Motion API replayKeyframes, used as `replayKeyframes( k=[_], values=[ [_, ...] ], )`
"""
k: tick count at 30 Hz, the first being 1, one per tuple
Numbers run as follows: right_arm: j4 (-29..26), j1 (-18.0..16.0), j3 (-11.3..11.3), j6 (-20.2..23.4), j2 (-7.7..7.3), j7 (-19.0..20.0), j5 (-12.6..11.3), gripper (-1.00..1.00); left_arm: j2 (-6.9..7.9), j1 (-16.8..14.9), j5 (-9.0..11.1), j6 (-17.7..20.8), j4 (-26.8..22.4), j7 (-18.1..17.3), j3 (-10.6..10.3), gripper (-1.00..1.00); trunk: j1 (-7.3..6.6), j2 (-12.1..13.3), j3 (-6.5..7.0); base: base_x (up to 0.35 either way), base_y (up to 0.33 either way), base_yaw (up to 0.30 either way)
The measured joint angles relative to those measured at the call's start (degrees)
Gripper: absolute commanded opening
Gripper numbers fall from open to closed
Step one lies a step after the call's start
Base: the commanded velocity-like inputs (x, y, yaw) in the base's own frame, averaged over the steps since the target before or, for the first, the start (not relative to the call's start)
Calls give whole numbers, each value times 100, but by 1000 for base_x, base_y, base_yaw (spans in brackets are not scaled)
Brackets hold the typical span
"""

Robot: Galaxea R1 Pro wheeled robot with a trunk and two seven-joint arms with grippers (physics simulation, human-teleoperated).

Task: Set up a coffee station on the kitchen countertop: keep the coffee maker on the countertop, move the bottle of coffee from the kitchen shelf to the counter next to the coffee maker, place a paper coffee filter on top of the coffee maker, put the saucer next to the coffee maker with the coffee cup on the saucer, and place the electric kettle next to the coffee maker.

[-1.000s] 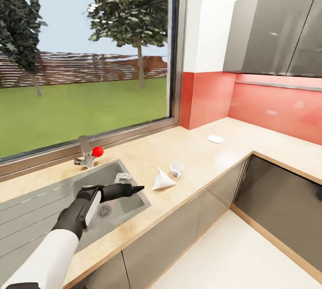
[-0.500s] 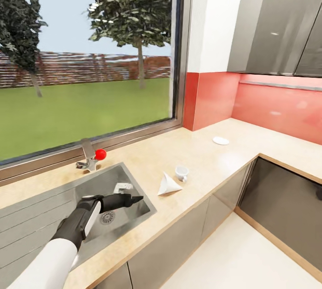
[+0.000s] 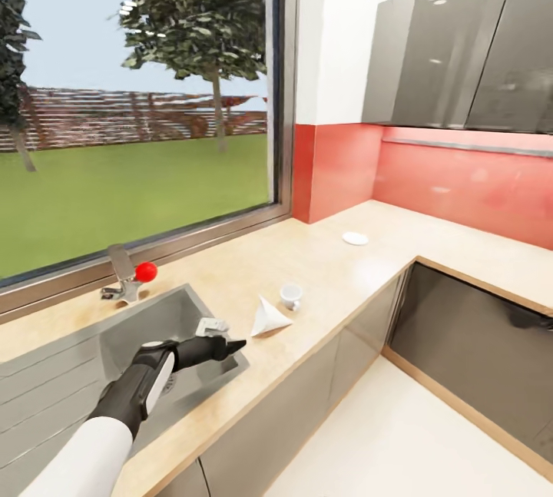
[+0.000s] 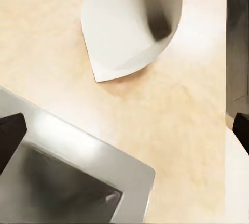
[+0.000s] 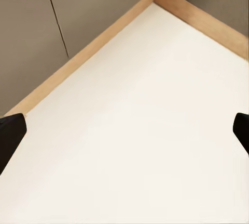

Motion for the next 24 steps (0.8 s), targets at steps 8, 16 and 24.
replayKeyframes(
  k=[8,16,24],
  values=[
    [6,-1,7,0,2,0,7,100,-10,1,-1,-539,-17,-22,-9,100,0,0,0,0,0,-212],
    [15,-2,9,-1,7,-1,7,100,10,9,-19,-557,-11,-20,-1,100,-1,-1,0,108,0,-12],
    [12,-2,9,-1,3,-1,7,100,3,19,-26,-567,-9,-17,-1,100,-1,0,0,31,-8,0]
  ],
)
